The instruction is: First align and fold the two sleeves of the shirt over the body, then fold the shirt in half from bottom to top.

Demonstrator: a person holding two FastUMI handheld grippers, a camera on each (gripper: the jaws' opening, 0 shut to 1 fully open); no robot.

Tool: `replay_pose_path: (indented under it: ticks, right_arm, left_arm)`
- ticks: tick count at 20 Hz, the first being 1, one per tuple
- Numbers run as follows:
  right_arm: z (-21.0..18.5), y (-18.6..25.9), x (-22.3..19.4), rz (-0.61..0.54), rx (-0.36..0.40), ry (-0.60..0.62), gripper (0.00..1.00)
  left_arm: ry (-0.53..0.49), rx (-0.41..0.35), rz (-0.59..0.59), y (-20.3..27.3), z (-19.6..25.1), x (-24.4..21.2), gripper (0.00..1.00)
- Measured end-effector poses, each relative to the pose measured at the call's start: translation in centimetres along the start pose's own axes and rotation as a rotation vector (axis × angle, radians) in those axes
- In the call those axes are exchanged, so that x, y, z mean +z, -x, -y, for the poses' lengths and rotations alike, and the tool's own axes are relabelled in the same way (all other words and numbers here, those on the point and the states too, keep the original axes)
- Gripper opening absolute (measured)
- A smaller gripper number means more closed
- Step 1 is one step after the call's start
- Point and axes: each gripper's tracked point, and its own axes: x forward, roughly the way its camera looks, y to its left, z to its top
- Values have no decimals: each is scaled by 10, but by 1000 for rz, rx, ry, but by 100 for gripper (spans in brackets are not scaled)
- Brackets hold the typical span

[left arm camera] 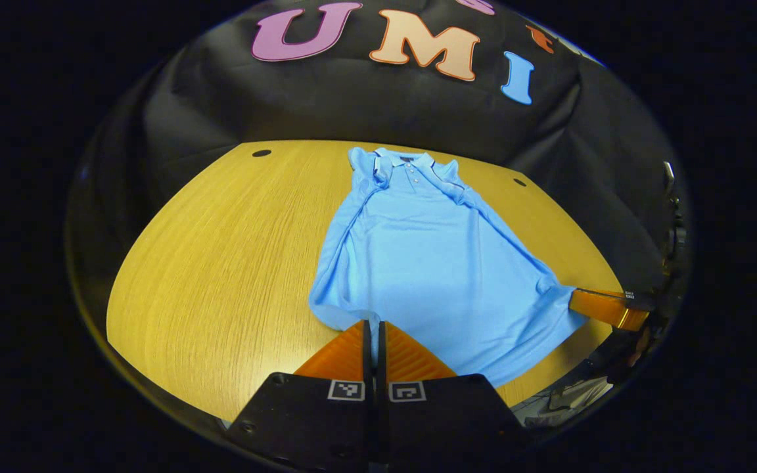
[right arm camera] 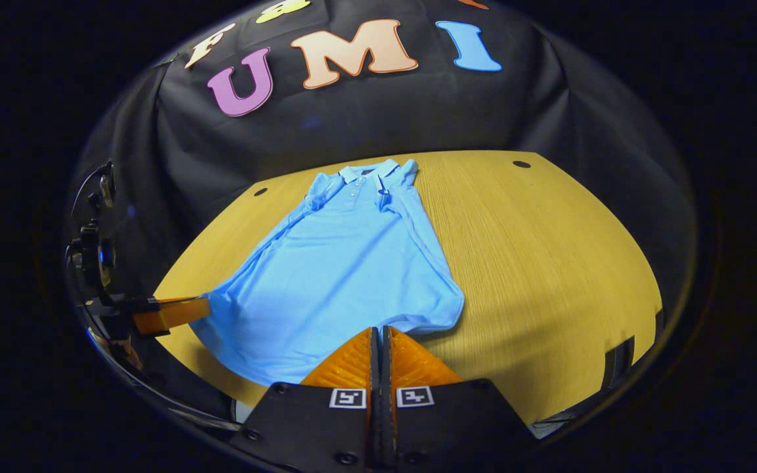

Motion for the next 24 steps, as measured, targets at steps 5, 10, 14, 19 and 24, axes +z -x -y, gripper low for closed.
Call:
replay_pose_path:
  ticks: [5, 10, 14, 19, 24]
  right_arm:
    - [-6, -18, 76, 101, 6, -19, 3]
    - [-3, -49, 145, 182, -9, -24, 2]
    - [0, -85, 197, 235, -16, -37, 2]
    - [5, -141, 245, 275, -35, -52, 2]
    - [22, -208, 283, 286, -63, -88, 2]
  left_arm:
    - [3, -18, 70, -18, 0, 68, 0]
    - [12, -26, 126, -47, -10, 134, 0]
    - [15, -20, 143, -81, -23, 179, 0]
    - [-12, -25, 174, -133, -31, 234, 0]
    - [-32, -54, 184, -196, -29, 275, 0]
